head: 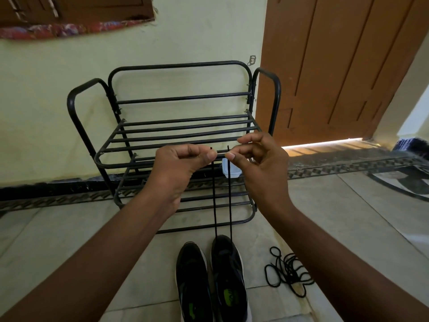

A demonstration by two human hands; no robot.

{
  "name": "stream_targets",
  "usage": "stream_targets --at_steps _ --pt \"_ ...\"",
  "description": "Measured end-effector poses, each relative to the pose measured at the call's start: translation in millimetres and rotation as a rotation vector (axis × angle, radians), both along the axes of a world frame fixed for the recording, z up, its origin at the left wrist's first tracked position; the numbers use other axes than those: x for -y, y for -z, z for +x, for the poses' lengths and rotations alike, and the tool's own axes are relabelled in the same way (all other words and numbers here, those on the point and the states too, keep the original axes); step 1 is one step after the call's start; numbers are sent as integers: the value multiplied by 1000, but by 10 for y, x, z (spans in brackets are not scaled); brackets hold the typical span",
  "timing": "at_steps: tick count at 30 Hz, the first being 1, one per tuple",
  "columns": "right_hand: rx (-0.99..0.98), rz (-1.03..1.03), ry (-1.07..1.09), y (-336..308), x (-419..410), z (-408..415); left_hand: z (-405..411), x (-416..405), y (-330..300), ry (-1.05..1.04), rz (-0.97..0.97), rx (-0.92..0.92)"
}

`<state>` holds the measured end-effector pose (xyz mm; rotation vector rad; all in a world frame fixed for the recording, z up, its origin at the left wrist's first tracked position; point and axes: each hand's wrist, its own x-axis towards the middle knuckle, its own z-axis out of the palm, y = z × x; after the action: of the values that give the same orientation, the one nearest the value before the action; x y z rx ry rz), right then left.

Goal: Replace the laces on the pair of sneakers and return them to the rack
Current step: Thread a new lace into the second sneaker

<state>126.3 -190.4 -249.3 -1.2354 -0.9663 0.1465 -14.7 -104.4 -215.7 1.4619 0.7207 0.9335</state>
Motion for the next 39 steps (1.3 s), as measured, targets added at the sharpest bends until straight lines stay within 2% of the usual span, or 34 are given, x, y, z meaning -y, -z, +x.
stream_targets --at_steps 39 --pt "4 4 -40 23 26 107 120 -23 38 0 -106 -18"
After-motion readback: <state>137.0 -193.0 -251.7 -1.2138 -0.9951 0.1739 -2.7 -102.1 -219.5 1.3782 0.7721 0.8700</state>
